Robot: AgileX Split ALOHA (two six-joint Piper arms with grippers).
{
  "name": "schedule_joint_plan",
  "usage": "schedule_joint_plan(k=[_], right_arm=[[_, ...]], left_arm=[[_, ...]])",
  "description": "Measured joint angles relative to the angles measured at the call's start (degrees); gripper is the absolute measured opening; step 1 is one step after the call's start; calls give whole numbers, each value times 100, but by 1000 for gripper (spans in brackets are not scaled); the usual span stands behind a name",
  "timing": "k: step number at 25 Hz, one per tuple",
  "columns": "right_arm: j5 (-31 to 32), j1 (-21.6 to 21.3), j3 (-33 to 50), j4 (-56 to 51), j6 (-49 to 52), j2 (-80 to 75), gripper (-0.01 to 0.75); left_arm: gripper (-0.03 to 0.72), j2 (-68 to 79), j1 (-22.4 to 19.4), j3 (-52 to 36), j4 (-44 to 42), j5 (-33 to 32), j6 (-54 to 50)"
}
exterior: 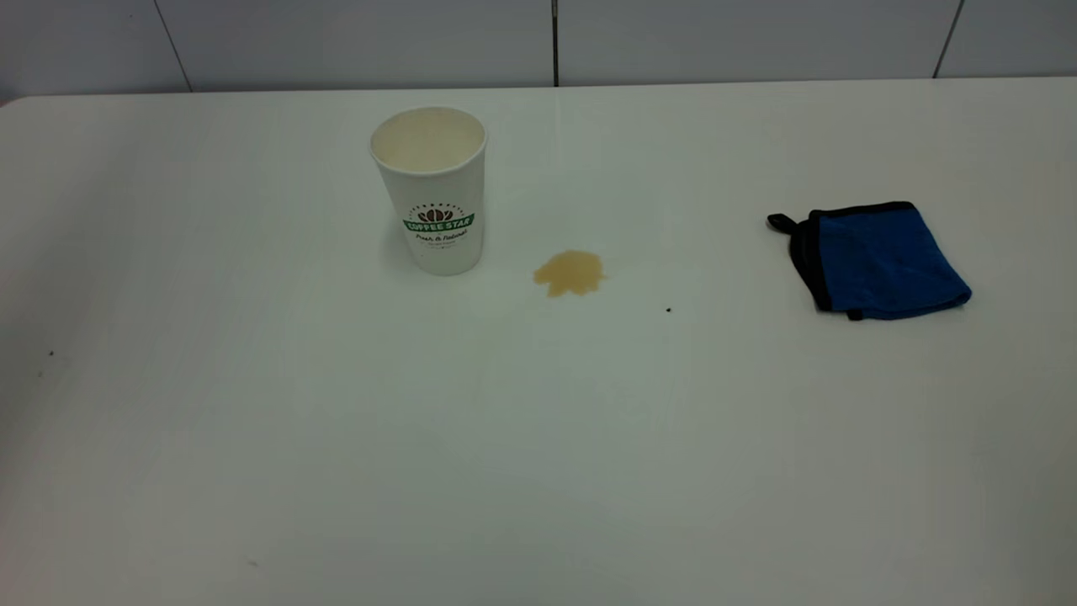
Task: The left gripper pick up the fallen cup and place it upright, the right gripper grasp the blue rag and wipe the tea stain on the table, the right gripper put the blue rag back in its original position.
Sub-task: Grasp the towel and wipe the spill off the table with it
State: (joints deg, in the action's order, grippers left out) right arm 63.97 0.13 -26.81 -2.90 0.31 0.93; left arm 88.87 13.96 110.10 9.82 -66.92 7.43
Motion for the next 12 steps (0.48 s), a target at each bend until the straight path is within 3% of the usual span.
schedule_joint_plan(k=[12], right_arm=[[0, 0, 0, 0, 0, 0, 238]], left_arm=[[458, -2692, 0, -5425, -456, 0, -5]])
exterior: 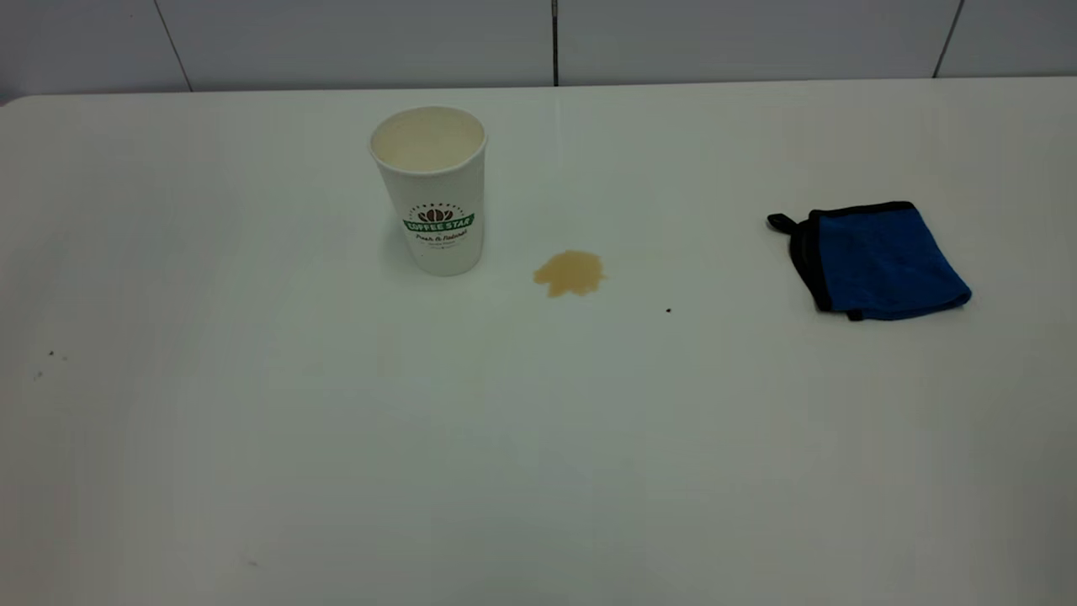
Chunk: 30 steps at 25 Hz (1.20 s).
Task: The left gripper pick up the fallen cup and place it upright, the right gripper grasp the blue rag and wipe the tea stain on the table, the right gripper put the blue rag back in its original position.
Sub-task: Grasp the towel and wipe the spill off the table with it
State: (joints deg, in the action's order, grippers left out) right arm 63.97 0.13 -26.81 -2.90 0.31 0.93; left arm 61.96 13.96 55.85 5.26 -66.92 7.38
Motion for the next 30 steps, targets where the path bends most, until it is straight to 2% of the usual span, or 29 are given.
schedule_joint_plan(k=[5, 11, 23, 26, 30], right_arm=[[0, 0, 0, 0, -31, 0, 238], [0, 0, 0, 0, 0, 0, 238], [0, 0, 0, 0, 0, 0, 238], [0, 0, 0, 0, 0, 0, 238], [0, 0, 0, 0, -31, 0, 238]], left_arm=[[458, -1056, 0, -1689, -6, 43, 0], [456, -2358, 0, -2682, -6, 342, 0], [456, -4705, -13, -2793, -152, 336, -153], [456, -5376, -184, -2793, -152, 307, -153], [456, -6170, -650, -2793, -152, 264, -153]])
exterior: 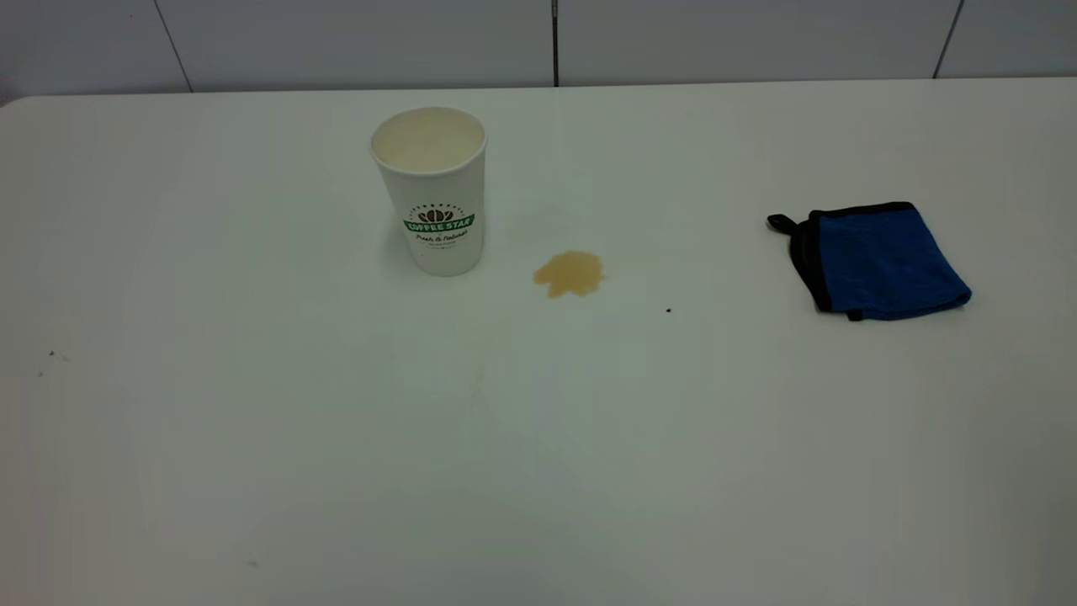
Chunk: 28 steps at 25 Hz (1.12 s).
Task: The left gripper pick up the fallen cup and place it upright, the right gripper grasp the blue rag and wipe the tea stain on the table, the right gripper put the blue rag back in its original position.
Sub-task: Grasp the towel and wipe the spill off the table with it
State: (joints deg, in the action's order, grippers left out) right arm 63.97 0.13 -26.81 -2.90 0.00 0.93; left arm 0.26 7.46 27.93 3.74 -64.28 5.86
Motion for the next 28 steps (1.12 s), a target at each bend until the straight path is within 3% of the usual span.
schedule_joint_plan(k=[6, 28], right_arm=[[0, 0, 0, 0, 31, 0, 238], [-11, 0, 0, -187, 43, 0, 243]], left_arm=[[456, -126, -555, 0, 0, -66, -2], [456, -126, -558, 0, 0, -70, -6]])
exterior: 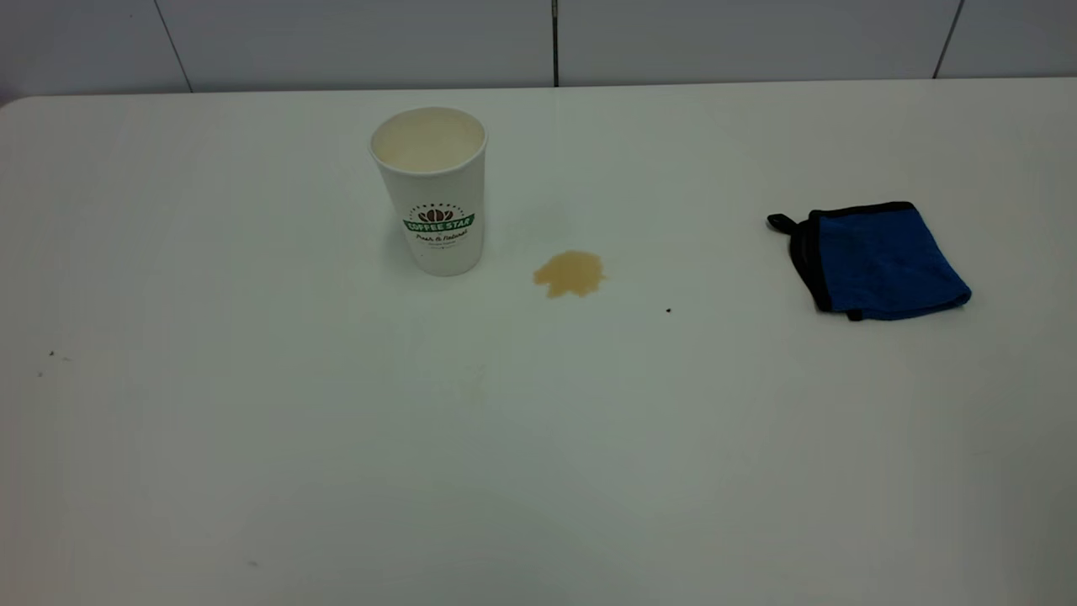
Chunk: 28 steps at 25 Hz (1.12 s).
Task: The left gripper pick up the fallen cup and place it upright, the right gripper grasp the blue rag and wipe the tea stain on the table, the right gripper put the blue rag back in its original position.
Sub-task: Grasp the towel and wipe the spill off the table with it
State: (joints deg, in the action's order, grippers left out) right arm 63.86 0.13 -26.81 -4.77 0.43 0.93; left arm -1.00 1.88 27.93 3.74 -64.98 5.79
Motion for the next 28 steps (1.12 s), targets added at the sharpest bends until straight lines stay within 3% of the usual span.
schedule_joint_plan(k=[2, 5, 8, 10, 19, 25, 28], right_arm=[[-11, 0, -6, -19, -43, 0, 273], [-169, 0, -76, -33, -265, -310, 383], [-608, 0, -88, -162, -502, -972, 519], [-1027, 0, -94, -363, -674, -1551, 570], [-3222, 0, -118, -885, -1416, -4694, 574], [-4980, 0, -168, -2019, -2898, -7250, 573], [-5502, 0, -459, -2317, -3562, -8418, 573]], left_arm=[[456, 0, 0, 0, 0, 0, 0], [456, 0, 0, 0, 0, 0, 0], [456, 0, 0, 0, 0, 0, -6], [456, 0, 0, 0, 0, 0, -6], [456, 0, 0, 0, 0, 0, -6], [456, 0, 0, 0, 0, 0, -6], [456, 0, 0, 0, 0, 0, -6]])
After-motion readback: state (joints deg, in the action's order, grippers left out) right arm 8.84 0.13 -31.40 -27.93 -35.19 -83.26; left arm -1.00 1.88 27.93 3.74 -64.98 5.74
